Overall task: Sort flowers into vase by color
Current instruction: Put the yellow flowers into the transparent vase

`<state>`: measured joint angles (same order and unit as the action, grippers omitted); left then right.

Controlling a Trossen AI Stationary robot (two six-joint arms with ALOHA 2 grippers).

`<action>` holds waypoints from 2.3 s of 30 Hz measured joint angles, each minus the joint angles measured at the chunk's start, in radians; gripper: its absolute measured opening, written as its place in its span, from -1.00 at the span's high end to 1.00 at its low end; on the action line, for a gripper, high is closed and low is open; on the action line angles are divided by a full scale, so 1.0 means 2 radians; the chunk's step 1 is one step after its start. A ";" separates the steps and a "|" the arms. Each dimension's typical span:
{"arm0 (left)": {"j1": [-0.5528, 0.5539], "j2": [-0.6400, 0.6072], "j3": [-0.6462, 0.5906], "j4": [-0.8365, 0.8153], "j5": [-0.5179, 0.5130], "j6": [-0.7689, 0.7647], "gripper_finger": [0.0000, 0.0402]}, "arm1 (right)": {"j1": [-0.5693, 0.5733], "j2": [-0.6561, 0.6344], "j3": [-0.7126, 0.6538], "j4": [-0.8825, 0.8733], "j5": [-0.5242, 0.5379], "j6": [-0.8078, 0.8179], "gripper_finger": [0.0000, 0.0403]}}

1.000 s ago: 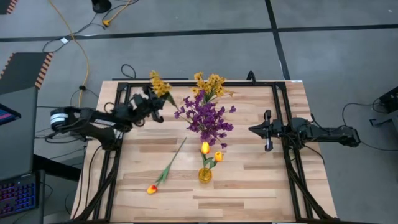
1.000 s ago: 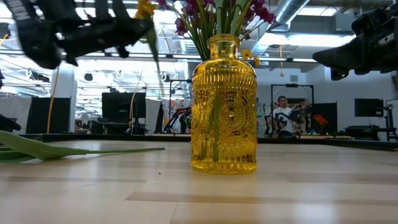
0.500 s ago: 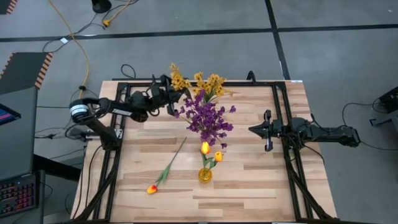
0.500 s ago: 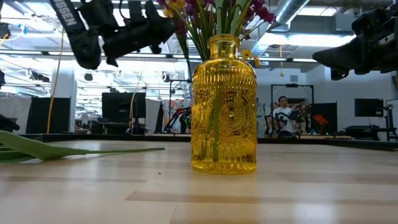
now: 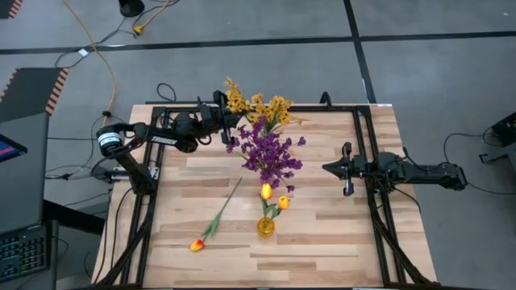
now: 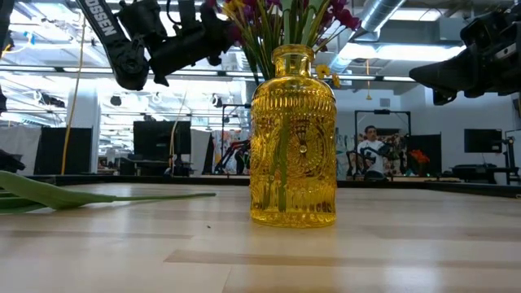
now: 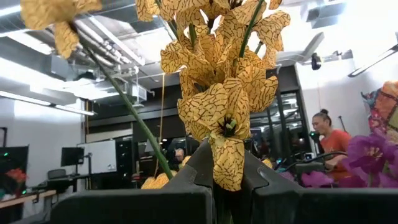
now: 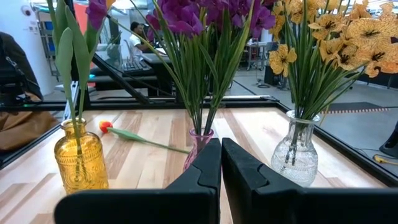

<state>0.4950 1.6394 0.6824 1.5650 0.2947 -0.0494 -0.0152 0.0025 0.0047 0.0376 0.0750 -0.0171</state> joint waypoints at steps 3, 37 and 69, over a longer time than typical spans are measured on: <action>0.000 0.000 0.002 0.000 0.008 0.002 1.00 | 0.000 0.000 0.000 0.000 0.000 0.000 0.79; -0.008 0.071 0.055 0.000 0.036 0.006 1.00 | 0.000 0.000 0.000 0.000 0.000 0.000 0.79; -0.009 0.072 0.054 -0.032 0.016 -0.002 0.95 | 0.000 0.000 0.000 0.000 0.000 0.000 0.79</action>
<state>0.4774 1.7844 0.7910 1.5019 0.3267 -0.0525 -0.0151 0.0025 0.0048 0.0376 0.0753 -0.0173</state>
